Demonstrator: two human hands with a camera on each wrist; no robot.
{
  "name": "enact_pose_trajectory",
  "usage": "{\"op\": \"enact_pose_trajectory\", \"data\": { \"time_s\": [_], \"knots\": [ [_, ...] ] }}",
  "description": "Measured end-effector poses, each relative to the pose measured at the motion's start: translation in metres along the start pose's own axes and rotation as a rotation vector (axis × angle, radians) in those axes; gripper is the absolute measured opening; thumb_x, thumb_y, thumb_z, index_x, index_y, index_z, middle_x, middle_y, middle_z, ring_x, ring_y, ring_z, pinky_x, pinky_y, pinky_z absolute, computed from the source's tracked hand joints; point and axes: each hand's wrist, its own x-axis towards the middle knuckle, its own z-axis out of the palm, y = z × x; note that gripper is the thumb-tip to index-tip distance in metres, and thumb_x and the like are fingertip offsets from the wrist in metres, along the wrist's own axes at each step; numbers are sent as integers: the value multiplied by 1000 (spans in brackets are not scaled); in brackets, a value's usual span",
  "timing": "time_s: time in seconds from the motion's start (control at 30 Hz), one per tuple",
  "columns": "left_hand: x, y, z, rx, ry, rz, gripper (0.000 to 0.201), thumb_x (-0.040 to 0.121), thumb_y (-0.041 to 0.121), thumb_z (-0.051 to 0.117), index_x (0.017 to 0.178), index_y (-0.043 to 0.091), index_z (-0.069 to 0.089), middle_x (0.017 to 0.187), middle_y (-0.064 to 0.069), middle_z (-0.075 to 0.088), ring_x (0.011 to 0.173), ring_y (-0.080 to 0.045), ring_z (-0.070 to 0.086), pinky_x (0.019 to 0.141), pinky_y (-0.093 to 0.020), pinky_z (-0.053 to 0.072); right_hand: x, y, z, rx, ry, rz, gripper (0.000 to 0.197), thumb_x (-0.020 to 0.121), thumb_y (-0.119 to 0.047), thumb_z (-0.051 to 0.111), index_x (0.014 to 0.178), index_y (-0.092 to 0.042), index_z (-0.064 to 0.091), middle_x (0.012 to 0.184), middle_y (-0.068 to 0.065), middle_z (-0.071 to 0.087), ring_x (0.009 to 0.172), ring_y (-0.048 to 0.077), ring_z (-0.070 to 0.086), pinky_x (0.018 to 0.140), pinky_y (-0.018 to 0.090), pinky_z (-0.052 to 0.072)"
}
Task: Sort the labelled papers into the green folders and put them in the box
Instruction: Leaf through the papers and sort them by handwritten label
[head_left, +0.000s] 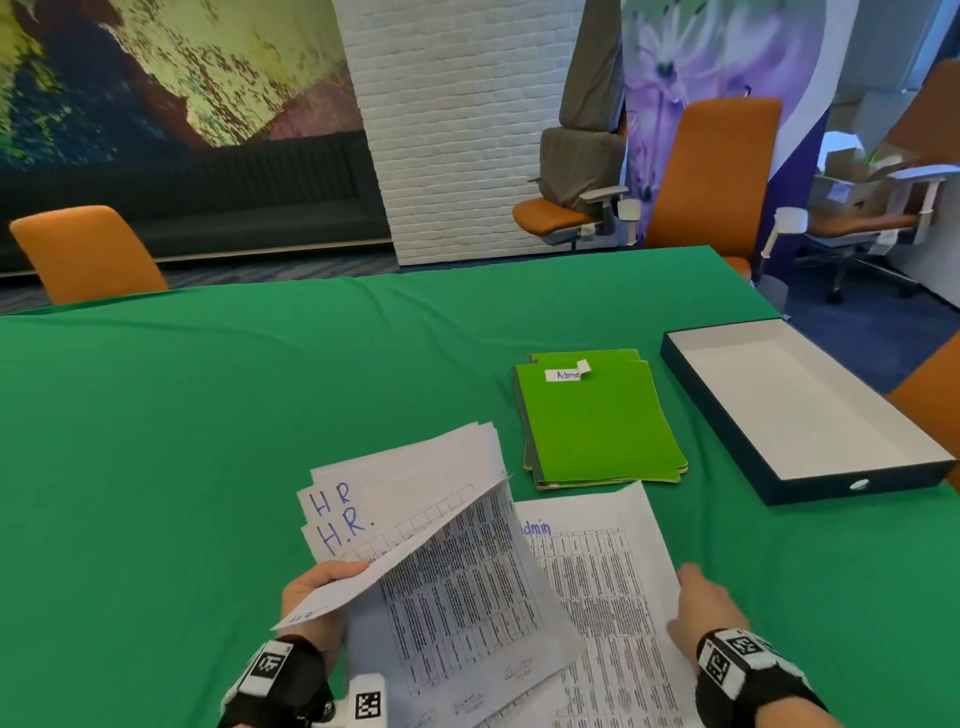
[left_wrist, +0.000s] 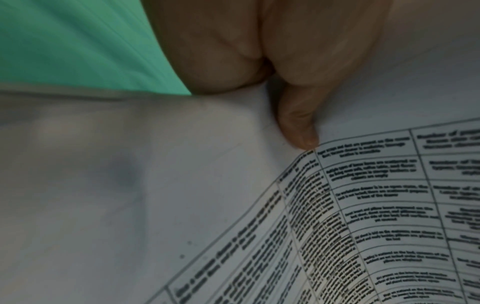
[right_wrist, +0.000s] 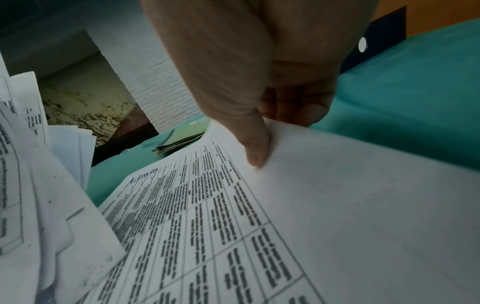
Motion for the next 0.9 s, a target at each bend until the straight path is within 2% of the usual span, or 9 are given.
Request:
{"op": "enact_pose_trajectory", "data": {
  "time_s": [0.1,0.2,0.3,0.4,0.53,0.7,0.77,0.83,0.9],
  "knots": [
    [-4,-3,8,62,-30,16,44,73,-25,52,47,7,68,51,-1,67,47,-14,62,48,-17,51,0,6,-9,-13,38,-42,10,88,-12,48,92,-20,53,78,-7,54,69,10,56,58,21,42],
    [-11,-1,17,231,-83,33,23,79,-16,58,68,3,64,61,-5,69,59,-20,62,59,-27,52,0,7,-16,32,80,-51,13,90,-11,45,86,-18,56,74,-7,55,62,6,53,48,19,35],
    [-16,1,18,189,-119,-8,13,77,-15,61,85,-5,63,85,-21,68,78,-34,63,72,-44,53,3,10,-21,104,90,-50,15,88,-10,45,81,-17,56,74,-2,57,65,13,57,50,23,39],
    [-18,1,14,158,-109,-50,19,74,-17,61,91,-8,60,91,-23,66,84,-39,62,76,-46,52,6,12,-25,232,98,-86,15,89,-8,48,83,-13,60,75,3,62,69,20,60,60,27,47],
    [-18,0,14,323,-150,-21,12,77,-13,61,88,-8,65,87,-25,69,74,-30,66,69,-43,56,9,12,-37,403,141,-182,20,91,-8,54,80,-24,57,79,-3,63,76,18,59,66,26,43],
    [-27,8,24,352,-248,5,9,80,-5,64,88,-4,68,83,-17,72,69,-23,67,67,-34,54,11,10,-58,679,204,-205,11,90,-6,58,94,-15,63,88,4,67,81,20,63,75,30,48],
    [-33,14,36,240,-238,-54,12,81,12,63,76,2,67,75,-13,70,66,-19,61,68,-27,50,12,7,-65,722,168,-231,12,89,-6,60,90,-17,64,88,1,70,81,17,65,72,29,50],
    [-38,21,49,224,-285,-25,20,74,3,65,55,9,64,58,-4,65,56,-14,56,57,-17,48,12,4,-70,771,119,-260,13,88,-7,62,93,-16,68,91,0,73,84,17,68,78,32,53],
    [-43,27,59,192,-340,3,14,51,-1,76,45,6,67,57,-12,65,54,-24,60,57,-28,55,10,0,-73,812,87,-274,15,88,-7,62,98,-16,69,94,-1,74,86,17,69,86,37,53]
  ]
}}
